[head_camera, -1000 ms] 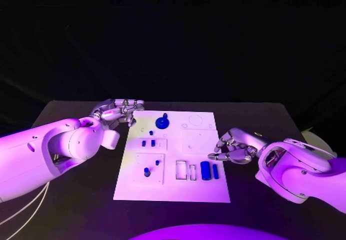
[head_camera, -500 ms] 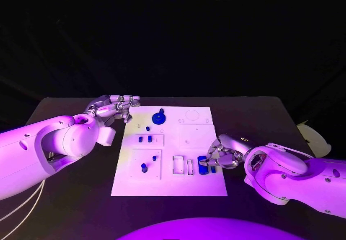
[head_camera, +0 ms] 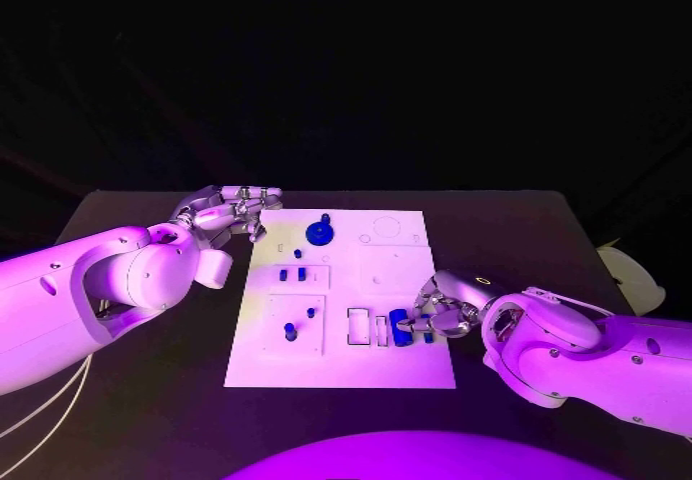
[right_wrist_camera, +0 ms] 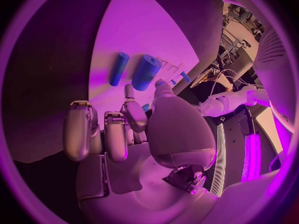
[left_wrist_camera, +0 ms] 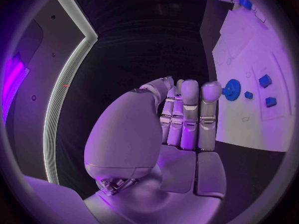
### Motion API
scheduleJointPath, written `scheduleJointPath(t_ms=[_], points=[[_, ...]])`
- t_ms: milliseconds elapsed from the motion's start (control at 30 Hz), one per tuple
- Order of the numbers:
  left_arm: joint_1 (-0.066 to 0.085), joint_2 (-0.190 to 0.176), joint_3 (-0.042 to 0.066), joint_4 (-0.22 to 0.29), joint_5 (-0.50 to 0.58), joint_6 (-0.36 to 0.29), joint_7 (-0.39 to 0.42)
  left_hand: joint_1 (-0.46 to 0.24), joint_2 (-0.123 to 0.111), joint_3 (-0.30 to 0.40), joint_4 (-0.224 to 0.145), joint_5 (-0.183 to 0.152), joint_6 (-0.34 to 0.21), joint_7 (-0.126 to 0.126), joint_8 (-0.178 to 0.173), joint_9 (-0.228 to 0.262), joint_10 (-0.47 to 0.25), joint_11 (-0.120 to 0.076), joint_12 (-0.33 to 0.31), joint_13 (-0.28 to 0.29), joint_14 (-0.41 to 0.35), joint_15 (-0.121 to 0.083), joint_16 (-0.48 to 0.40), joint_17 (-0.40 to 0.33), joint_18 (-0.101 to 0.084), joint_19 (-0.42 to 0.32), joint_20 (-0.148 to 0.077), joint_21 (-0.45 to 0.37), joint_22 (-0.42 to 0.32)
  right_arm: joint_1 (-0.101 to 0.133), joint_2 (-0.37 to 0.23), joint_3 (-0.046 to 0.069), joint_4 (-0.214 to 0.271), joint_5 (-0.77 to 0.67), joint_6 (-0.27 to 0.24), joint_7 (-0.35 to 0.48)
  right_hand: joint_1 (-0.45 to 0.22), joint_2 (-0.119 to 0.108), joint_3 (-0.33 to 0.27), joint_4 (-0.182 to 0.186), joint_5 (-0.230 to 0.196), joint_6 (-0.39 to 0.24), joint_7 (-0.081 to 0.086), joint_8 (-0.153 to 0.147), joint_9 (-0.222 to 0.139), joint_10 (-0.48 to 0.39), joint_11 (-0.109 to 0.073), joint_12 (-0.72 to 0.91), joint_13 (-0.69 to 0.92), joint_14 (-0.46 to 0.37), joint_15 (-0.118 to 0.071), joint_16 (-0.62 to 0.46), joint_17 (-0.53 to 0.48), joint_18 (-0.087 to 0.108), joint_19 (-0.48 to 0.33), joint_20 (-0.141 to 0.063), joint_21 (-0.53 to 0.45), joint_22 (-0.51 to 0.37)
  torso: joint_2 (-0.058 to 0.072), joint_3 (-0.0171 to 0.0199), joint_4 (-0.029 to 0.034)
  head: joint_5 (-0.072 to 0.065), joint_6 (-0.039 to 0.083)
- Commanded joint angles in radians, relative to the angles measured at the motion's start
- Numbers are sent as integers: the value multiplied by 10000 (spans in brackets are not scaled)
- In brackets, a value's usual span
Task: Assemble the parts on the task board
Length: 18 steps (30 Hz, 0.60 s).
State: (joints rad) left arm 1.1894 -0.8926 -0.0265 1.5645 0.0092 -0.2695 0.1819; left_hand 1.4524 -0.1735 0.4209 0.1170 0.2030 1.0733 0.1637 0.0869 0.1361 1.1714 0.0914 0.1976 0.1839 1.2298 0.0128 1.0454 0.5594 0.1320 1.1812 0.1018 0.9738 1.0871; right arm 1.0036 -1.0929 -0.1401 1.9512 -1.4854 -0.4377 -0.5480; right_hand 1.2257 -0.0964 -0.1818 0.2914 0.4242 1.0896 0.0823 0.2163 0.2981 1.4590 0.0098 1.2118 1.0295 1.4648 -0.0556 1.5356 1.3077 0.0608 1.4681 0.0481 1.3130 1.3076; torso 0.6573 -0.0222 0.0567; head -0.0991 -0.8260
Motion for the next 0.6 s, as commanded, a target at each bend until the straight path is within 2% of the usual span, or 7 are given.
scheduleJointPath(t_ms=[33, 300, 600], points=[[5, 4, 6, 34, -23, 204, 91, 0, 121, -51, 7, 8, -79, 20, 10, -15, -64, -13, 68, 9, -86, 13, -64, -10, 114, 19, 33, -47, -16, -62, 68, -3, -29, -283, 313, -138, 40, 36, 52, 6, 66, 49, -40, 70, 25, 152, -66, 2021, 3694, 930, -49, 62, 2008, -163, 353, 7, 37, 2050, 4, 0, 2, 22, -17], [5, -18, 6, 51, -23, 243, 59, -4, 120, -57, 9, 8, -79, 20, 11, -16, -67, -13, 73, 12, -90, 14, -68, -17, 114, 20, 34, -50, -18, -278, 337, -2, -150, -514, 464, -202, 15, 63, 45, 11, 48, 94, -57, 95, 66, 158, -81, 2030, 3712, 931, -59, 66, 2015, -164, 354, 1, 44, 2051, 5, -4, 2, 30, -56], [5, -36, 6, 55, -74, 270, 16, 20, 112, -65, -12, 7, -82, 16, 16, -18, -77, -17, 88, 21, -99, 12, -73, -29, 117, 15, 35, -70, -30, -532, 623, 0, -307, -550, 388, -174, -44, 80, 26, 17, 2, 125, -71, 112, 107, 173, -93, 2054, 3747, 934, -69, 76, 2035, -165, 356, -6, 57, 2053, -5, -5, 1, 29, -87]])
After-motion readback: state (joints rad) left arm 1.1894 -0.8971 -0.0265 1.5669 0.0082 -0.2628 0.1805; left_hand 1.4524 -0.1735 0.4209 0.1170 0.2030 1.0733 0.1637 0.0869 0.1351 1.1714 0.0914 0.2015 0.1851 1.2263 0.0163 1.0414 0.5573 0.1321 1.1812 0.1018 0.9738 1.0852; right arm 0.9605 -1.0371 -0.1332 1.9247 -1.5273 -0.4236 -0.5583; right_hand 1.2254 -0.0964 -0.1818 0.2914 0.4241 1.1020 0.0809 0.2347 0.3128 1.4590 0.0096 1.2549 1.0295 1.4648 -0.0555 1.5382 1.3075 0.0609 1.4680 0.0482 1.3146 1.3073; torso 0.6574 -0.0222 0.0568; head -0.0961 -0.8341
